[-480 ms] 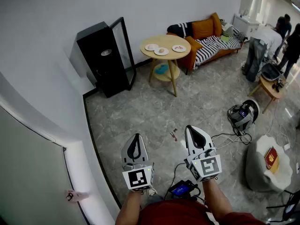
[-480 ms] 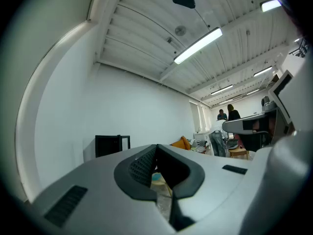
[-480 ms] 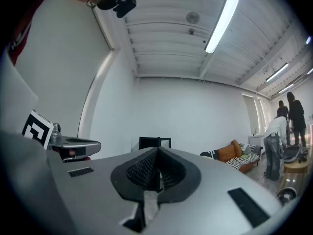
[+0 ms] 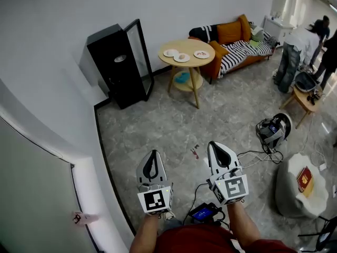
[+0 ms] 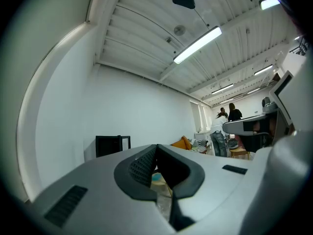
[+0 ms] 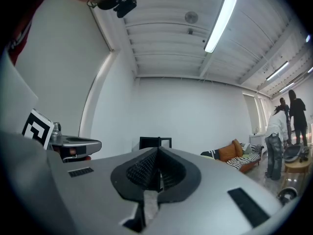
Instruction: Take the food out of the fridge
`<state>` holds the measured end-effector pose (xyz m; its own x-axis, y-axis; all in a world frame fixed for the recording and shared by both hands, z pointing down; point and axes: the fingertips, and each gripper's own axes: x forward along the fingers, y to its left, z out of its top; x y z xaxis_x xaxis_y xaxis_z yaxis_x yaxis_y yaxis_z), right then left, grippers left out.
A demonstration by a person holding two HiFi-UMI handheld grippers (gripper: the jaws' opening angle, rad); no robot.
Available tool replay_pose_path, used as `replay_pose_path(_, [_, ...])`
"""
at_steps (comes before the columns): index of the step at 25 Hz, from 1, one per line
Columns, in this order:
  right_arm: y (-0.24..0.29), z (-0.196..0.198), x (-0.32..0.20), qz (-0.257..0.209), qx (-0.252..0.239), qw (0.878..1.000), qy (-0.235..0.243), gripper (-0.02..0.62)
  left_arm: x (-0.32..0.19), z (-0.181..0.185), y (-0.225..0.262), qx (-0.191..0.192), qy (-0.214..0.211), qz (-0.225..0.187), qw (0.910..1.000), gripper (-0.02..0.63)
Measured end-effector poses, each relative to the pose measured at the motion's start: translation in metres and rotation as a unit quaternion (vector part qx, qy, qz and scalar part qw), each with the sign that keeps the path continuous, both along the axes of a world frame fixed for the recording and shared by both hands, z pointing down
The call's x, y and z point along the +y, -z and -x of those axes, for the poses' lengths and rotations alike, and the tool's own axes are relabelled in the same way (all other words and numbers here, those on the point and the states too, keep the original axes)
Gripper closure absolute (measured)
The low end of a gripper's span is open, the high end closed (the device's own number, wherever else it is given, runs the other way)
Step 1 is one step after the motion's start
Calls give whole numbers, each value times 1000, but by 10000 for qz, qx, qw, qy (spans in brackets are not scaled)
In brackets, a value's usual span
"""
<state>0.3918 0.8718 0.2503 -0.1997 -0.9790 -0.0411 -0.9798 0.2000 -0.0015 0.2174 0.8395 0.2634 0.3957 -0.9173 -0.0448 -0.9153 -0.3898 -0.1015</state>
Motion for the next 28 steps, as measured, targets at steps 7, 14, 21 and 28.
replay_pose_path(7, [5,-5,-3,-293,-126,9991,280,574,4,-16,-4,-23,86,41,10000,592])
replay_pose_path(14, [0,-19,-7,-216,-132,9984,498,574,9,-33,-9,-46,278,45,9996,592])
replay_pose_path(21, [-2,-40,-13,-405,-266,9965,676,574,10,-48,-8,-158,503,65,9986,592])
replay_pose_path(28, [-5,-39,-33,-364,-267,9961,758,574,-9,-45,-11,-128,582,104,9982,592])
